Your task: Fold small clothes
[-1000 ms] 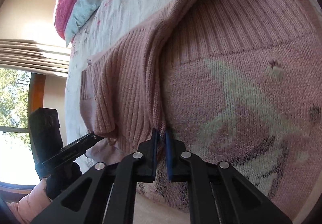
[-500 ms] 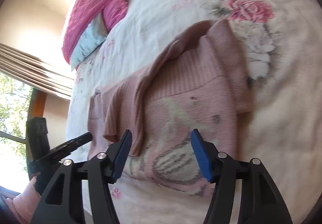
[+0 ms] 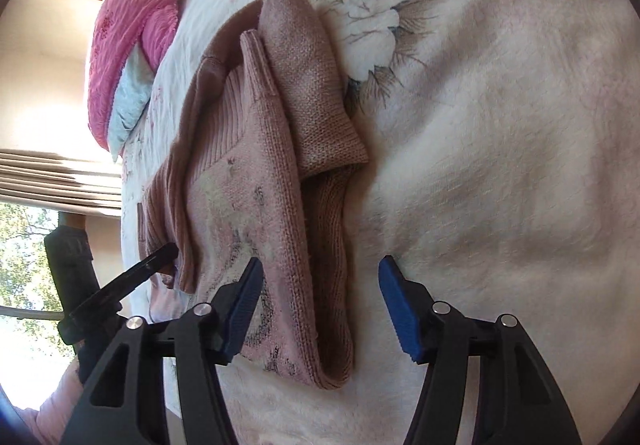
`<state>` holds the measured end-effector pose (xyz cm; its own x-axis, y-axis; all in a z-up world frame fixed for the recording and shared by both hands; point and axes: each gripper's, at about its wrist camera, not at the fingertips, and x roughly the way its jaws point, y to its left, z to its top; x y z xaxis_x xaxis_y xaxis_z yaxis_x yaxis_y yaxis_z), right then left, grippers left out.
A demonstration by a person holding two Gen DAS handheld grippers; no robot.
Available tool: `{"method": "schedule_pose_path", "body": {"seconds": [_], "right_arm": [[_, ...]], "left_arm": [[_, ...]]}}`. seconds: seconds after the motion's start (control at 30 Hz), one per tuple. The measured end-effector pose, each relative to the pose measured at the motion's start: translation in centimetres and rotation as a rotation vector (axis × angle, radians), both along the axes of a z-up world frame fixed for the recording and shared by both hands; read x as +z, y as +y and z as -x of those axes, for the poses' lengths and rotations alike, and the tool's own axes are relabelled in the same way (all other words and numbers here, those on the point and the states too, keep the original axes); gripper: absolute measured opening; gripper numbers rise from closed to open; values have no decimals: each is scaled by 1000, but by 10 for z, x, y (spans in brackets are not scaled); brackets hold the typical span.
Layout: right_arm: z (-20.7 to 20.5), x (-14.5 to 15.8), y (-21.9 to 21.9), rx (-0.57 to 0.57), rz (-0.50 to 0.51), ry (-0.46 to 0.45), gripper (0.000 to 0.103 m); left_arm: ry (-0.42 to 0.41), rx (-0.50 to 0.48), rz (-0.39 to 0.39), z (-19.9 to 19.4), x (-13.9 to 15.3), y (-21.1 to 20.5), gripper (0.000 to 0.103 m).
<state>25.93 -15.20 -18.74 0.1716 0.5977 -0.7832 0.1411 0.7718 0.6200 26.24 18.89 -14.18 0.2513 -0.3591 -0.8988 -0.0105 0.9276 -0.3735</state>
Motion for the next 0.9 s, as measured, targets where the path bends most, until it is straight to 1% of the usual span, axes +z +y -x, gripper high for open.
{"method": "schedule_pose_path", "body": {"seconds": [0.1, 0.13, 0.17, 0.23, 0.27, 0.3, 0.33, 0.47, 0.63, 0.8, 0.9], "right_arm": [[-3, -12, 4, 4, -66, 7, 60], [-5, -15, 6, 7, -99, 13, 59], [-7, -19, 8, 4, -128, 21, 54], [-11, -24, 10, 3, -153, 25, 50], [-11, -25, 10, 3, -167, 28, 37], [-11, -28, 9, -3, -211, 37, 24], [-9, -30, 7, -21, -249, 41, 23], [-2, -30, 4, -58, -259, 40, 21], [-1, -34, 6, -78, -239, 55, 21], [-3, -36, 6, -91, -226, 72, 21], [-5, -27, 10, -95, -201, 88, 21]], "left_arm": [[11, 15, 18, -1, -6, 3, 23], [14, 18, 21, -1, -8, 3, 23], [17, 19, 22, -2, -8, 3, 23], [19, 19, 18, -2, -9, 2, 23], [20, 20, 15, -2, -9, 1, 23], [21, 19, 13, -4, -10, 0, 23], [21, 18, 9, -5, -10, -1, 23], [26, 21, 12, -7, -13, -2, 23], [25, 13, 0, -9, -16, -7, 23], [20, 15, 7, -9, -19, -6, 23], [32, 18, 18, -10, -17, -4, 23]]}}
